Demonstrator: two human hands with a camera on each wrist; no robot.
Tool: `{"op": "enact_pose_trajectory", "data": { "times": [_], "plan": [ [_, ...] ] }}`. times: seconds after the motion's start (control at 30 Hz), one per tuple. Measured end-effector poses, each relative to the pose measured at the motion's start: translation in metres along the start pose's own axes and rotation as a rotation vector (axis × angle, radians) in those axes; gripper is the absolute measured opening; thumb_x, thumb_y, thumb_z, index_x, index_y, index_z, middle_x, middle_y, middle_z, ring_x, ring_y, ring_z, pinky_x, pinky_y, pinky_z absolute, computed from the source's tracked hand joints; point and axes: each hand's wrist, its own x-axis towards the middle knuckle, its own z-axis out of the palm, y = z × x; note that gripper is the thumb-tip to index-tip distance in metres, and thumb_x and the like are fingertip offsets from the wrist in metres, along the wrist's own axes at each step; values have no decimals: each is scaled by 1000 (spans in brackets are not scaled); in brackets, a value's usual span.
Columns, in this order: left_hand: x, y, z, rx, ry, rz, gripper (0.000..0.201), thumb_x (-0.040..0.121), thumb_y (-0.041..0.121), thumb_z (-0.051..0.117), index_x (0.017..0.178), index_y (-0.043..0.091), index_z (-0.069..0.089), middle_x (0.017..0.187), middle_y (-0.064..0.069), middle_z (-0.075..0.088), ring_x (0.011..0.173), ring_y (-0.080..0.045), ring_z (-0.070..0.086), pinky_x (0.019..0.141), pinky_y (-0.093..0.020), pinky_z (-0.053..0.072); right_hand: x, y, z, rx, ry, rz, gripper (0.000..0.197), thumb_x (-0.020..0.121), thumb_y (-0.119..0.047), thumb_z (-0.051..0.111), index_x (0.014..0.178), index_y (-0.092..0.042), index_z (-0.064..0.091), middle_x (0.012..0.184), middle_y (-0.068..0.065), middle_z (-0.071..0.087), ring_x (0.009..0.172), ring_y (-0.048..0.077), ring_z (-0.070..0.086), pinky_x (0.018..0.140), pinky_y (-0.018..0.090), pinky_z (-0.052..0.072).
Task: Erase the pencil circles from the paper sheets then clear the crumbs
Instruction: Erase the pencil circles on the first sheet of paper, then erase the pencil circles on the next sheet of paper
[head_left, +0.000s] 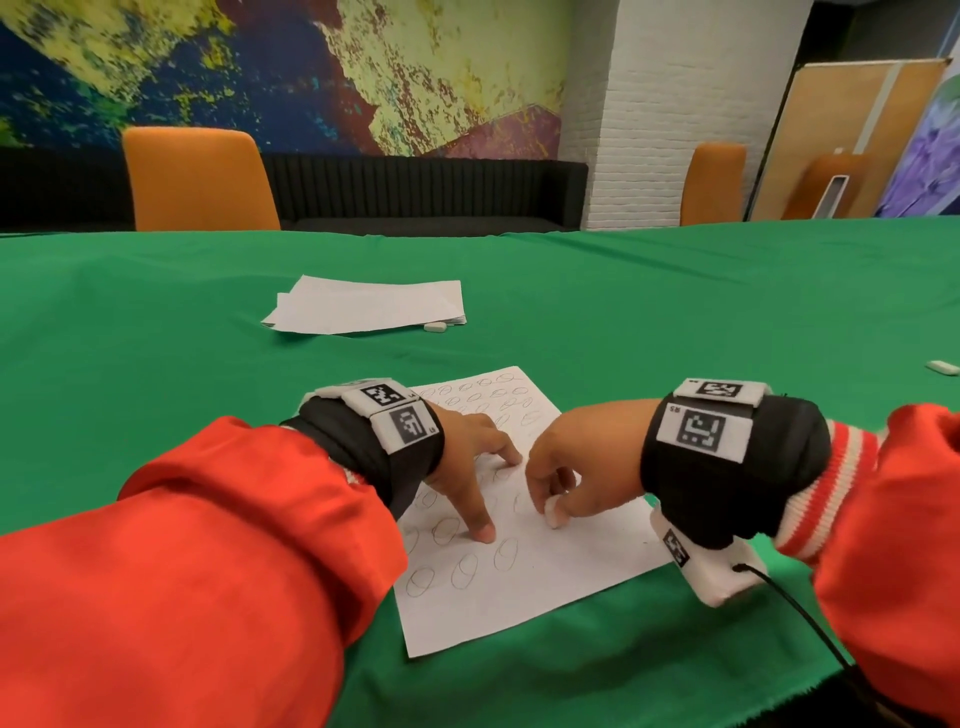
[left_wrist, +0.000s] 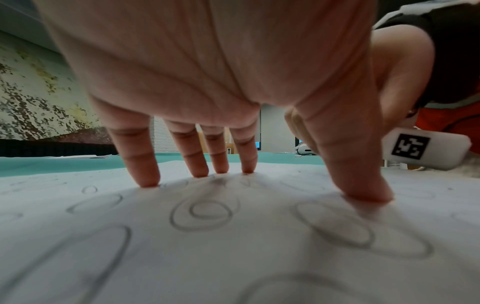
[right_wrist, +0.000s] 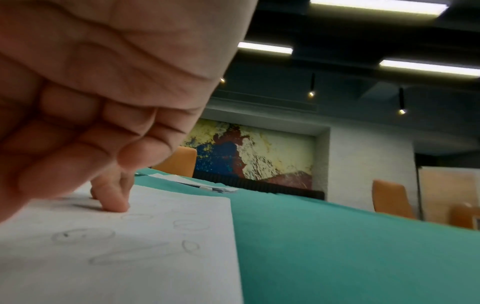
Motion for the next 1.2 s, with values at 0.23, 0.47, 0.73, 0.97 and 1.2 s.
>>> {"op": "enact_pose_trajectory", "data": {
  "times": [0.23, 0.47, 0.73, 0.97, 1.2],
  "plan": [
    [-2, 1, -2, -27, -10, 12, 84, 74, 51, 73, 144, 40, 27, 148, 9, 25, 133, -18, 35, 103, -34, 31, 17, 34, -17, 48, 213, 214, 11, 92, -28, 53, 99, -25, 60, 92, -11, 57, 87, 12, 53, 80, 24, 42],
    [3, -9, -11, -222, -14, -2, 70, 81, 46, 68, 141, 39, 33, 141, 11, 37, 125, -11, 44, 102, -29, 37, 31, 52, -12, 35, 176, 223, 18, 94, -27, 51, 109, -22, 60, 109, -6, 63, 85, 11, 51, 75, 21, 38],
    [40, -59, -89, -136, 213, -159, 45, 89, 31, 64, 132, 29, 50, 120, 2, 63, 109, -21, 60, 81, -25, 45, 52, 67, -16, 35, 81, 231, 25, 92, -28, 54, 116, -22, 60, 95, -9, 52, 83, 12, 49, 59, 20, 36],
    [121, -126, -102, -53, 324, -374, 38, 89, 18, 62, 126, 18, 58, 127, -5, 60, 114, -23, 56, 80, -22, 40, 54, 71, -4, 137, 88, 249, 39, 90, -33, 57, 127, -26, 46, 121, -5, 55, 103, 18, 54, 79, 24, 41],
    [185, -151, -94, 2, 330, -351, 54, 96, 30, 53, 144, 16, 37, 149, -5, 38, 134, -23, 38, 102, -24, 30, 56, 73, 1, 142, 132, 236, 32, 89, -27, 55, 121, -26, 50, 118, -5, 51, 103, 16, 52, 81, 26, 42]
  ]
}}
